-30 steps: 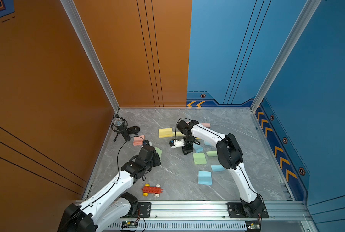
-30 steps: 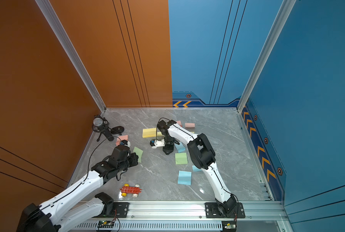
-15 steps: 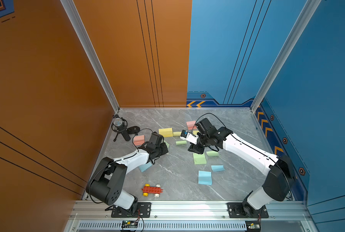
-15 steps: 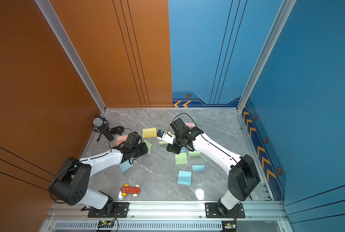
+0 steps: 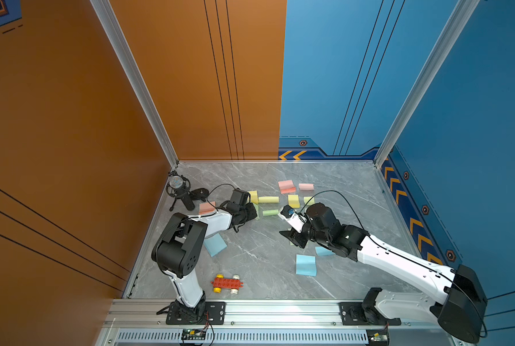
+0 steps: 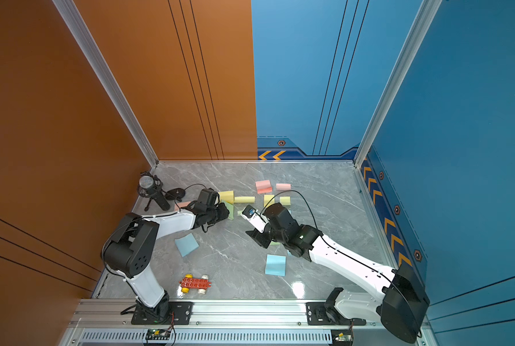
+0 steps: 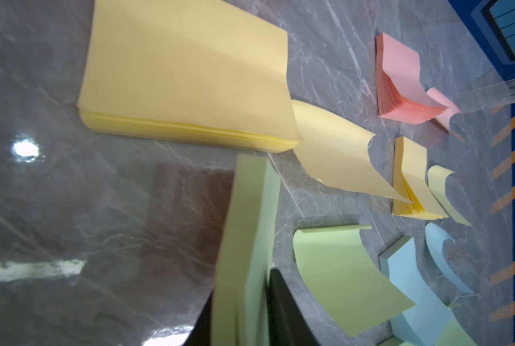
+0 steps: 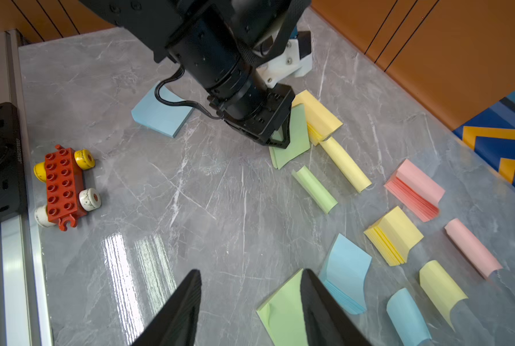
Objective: Tear off pages from different memo pads
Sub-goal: Place the memo pad at the center of the board.
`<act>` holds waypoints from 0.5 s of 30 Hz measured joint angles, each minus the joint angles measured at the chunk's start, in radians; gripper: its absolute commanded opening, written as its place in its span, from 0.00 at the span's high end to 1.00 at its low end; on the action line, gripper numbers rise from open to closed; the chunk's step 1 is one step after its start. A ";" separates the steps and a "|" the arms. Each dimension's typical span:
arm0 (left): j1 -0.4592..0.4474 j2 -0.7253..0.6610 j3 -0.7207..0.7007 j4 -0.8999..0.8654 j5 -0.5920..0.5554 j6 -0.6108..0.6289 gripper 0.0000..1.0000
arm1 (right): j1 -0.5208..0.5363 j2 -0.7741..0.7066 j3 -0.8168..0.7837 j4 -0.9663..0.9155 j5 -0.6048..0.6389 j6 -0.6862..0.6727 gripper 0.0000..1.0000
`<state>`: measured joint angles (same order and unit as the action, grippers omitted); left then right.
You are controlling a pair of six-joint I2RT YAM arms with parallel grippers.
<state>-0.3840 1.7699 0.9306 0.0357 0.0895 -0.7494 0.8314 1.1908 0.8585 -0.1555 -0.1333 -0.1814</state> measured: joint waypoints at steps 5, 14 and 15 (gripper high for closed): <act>0.006 -0.032 -0.005 -0.063 -0.071 0.016 0.25 | 0.000 -0.046 -0.066 0.058 0.010 0.019 0.31; 0.040 -0.409 -0.197 -0.247 -0.282 0.023 0.01 | -0.049 -0.119 -0.172 0.163 0.056 0.095 0.24; 0.062 -0.441 -0.221 -0.266 -0.293 0.023 0.01 | -0.055 -0.121 -0.178 0.173 0.064 0.109 0.24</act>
<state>-0.3218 1.3289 0.7094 -0.2302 -0.2035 -0.7269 0.7761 1.0695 0.6804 0.0174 -0.0696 -0.0727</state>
